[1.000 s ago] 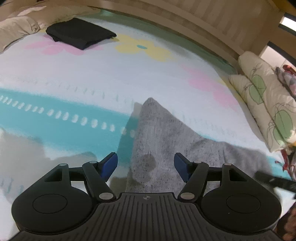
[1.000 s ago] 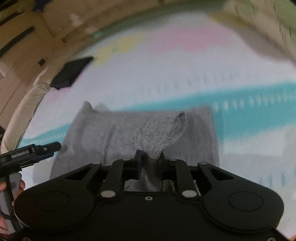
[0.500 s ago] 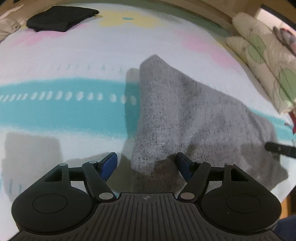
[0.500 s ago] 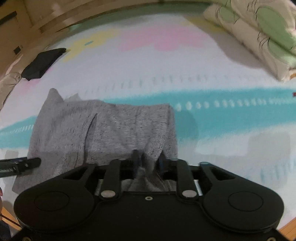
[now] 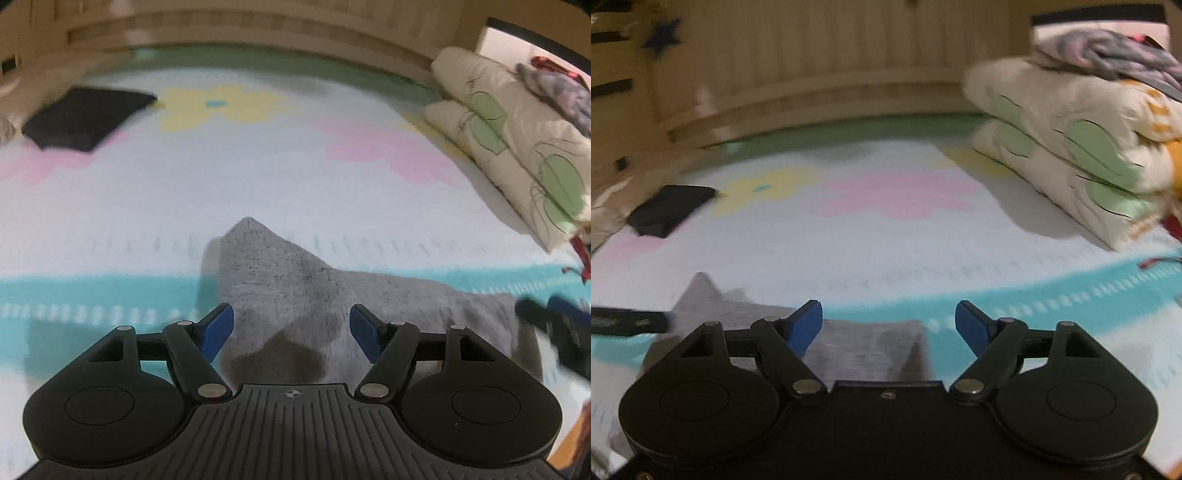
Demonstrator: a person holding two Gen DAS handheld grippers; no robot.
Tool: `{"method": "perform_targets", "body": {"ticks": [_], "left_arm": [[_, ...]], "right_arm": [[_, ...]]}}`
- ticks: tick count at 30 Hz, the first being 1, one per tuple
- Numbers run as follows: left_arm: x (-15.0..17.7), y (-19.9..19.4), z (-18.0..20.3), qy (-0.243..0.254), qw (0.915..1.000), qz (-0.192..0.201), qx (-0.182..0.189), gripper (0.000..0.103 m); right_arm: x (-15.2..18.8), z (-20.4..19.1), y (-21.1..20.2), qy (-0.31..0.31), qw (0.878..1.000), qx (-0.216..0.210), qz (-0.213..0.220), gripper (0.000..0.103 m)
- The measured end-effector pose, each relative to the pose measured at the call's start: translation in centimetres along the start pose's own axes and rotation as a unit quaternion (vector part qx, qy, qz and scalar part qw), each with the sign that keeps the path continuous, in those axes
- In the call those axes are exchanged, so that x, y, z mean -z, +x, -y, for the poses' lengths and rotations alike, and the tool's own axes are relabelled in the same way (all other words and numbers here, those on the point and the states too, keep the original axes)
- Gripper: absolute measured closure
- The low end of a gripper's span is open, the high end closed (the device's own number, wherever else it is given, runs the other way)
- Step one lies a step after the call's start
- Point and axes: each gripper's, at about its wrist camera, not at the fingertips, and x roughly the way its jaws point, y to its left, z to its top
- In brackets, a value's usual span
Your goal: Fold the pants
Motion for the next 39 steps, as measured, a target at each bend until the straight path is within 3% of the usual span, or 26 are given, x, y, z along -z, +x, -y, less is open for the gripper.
{"method": "perform_targets", "body": {"ticks": [3,5,7,9,12,17,20,26,34,39], "left_arm": [[-0.7,2.6,-0.6,-0.014,0.9996,-0.020,-0.012,0.035],[-0.9,4.2,-0.9,-0.006,0.9993,-0.031,-0.022,0.035],[-0.8,5.1,-1.4,-0.004,0.9988,-0.041,-0.026,0.035],[-0.9,5.8,-1.7,-0.014,0.9986,-0.044,-0.026,0.029],[-1.1,5.7,-2.1,-0.027,0.9985,-0.043,-0.018,0.028],[-1.8,2.1,-2.9,-0.048,0.9989,-0.005,0.002,0.029],[-1.1,-0.2,-3.2,-0.035,0.9992,0.002,0.018,0.029],[1.7,-0.6,-4.6,-0.041,0.9956,-0.057,0.062,0.029],[4.3,-0.2,-6.3,-0.069,0.9869,-0.101,0.105,0.028],[4.4,0.5,-6.3,-0.065,0.9864,-0.092,0.119,0.019]], "right_arm": [[0.8,0.5,1.0,0.035,0.998,-0.055,-0.015,0.023],[1.4,1.9,2.2,0.094,0.989,-0.102,-0.046,0.013],[1.4,2.8,3.4,0.135,0.982,-0.099,-0.087,0.002],[1.3,3.5,4.4,0.147,0.979,-0.089,-0.111,0.000],[1.5,3.8,5.5,0.154,0.975,-0.062,-0.146,0.000],[2.2,2.9,4.5,0.095,0.983,-0.051,-0.148,0.000],[2.2,4.0,4.0,0.104,0.981,-0.051,-0.155,0.000],[2.2,7.3,3.0,0.134,0.974,-0.052,-0.177,0.001],[3.1,9.9,3.1,0.209,0.949,-0.093,-0.214,0.000],[3.2,9.8,4.3,0.208,0.935,-0.181,-0.225,0.000]]}}
